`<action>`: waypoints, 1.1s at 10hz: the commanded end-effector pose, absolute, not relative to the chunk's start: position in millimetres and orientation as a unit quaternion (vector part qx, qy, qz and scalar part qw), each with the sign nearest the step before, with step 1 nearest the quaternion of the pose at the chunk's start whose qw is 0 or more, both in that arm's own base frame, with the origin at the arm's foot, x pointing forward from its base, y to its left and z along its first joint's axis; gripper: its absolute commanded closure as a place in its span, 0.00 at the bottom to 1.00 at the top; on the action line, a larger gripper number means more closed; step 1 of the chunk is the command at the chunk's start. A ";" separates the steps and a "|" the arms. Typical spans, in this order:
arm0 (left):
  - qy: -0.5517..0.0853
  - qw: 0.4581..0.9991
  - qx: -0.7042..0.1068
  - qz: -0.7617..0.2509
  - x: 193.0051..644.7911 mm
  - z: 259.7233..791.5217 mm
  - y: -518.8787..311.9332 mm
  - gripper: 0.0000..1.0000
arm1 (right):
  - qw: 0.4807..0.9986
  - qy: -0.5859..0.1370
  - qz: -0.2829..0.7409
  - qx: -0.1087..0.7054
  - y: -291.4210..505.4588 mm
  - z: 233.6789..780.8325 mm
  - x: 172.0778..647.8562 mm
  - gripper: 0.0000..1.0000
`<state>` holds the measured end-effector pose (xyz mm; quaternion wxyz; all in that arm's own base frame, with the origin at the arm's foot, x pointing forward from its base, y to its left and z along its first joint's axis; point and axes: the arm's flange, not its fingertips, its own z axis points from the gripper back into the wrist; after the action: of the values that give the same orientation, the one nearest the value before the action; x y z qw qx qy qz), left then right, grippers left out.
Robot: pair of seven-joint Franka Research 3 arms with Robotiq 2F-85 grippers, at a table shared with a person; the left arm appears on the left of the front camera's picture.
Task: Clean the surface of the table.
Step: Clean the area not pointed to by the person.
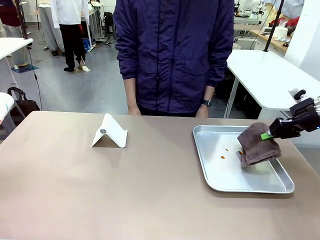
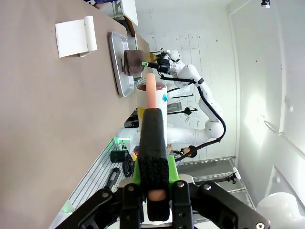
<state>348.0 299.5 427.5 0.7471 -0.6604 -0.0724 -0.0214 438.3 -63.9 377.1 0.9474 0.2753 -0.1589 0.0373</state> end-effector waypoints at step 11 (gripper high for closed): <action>-0.067 0.747 -0.661 -0.019 344.5 434.2 302.6 0.78 | 0.964 -0.102 0.054 0.241 -16.1 285.6 501.0 0.97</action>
<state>348.1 299.3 427.3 0.7472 -0.6603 -0.0723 -0.0213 498.7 -28.1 296.6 0.9680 0.2237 -0.1060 0.0415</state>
